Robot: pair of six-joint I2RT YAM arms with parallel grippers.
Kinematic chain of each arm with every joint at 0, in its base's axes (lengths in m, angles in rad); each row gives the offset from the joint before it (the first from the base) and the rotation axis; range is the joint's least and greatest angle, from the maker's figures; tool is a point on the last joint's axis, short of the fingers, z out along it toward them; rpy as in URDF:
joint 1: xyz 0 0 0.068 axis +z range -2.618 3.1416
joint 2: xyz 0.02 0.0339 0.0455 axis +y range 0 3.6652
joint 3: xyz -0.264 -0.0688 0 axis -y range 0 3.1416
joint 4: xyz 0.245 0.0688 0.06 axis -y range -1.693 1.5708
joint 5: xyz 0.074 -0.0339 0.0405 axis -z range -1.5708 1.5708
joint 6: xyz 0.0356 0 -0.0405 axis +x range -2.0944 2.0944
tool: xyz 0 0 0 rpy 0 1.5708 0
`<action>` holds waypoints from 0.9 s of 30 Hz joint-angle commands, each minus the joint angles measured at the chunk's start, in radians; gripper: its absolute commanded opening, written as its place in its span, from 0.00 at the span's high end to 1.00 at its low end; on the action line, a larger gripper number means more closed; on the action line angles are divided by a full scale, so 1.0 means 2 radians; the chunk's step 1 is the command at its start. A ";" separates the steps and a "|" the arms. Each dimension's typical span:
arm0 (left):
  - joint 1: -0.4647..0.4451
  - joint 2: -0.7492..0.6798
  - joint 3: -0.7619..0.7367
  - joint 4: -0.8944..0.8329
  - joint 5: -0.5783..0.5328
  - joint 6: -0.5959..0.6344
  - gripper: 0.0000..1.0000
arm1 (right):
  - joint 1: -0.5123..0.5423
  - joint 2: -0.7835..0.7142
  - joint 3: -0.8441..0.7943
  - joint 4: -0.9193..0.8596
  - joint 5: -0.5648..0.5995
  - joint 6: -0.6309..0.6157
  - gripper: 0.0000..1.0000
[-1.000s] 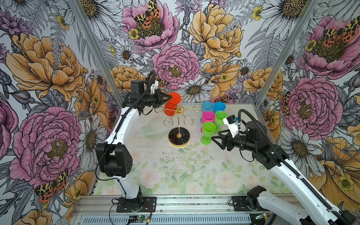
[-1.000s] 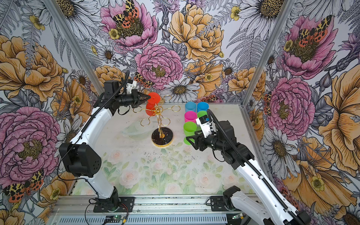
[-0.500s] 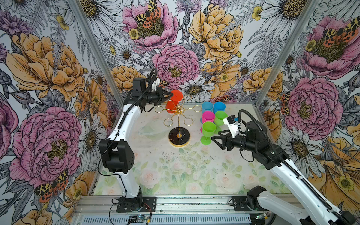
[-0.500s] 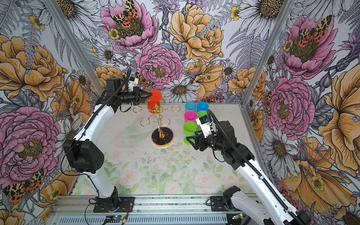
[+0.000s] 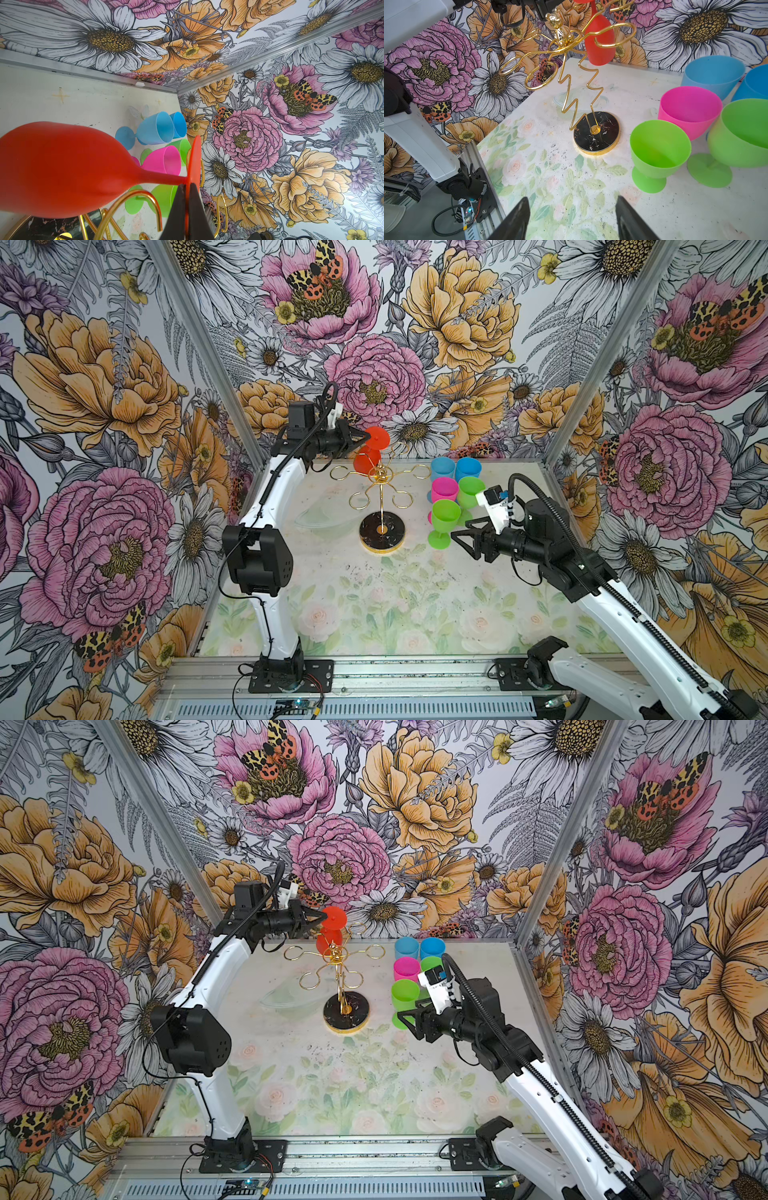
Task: Take the wine glass off the wine glass rack
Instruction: 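Pull the red glass out of the rack's gold ring with the left gripper, then lift the red glass clear of the rack and swing it toward the robot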
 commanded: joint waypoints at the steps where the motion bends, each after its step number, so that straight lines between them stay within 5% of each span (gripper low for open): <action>1: 0.004 0.004 0.024 0.008 -0.021 -0.002 1.00 | 0.002 -0.012 -0.003 0.014 0.001 0.000 0.34; 15: 0.036 -0.050 -0.007 0.008 -0.131 0.034 1.00 | 0.002 -0.008 -0.004 0.013 -0.005 0.000 0.34; 27: 0.069 -0.166 -0.125 0.029 -0.193 0.057 1.00 | 0.001 -0.009 -0.008 0.015 -0.005 -0.002 0.34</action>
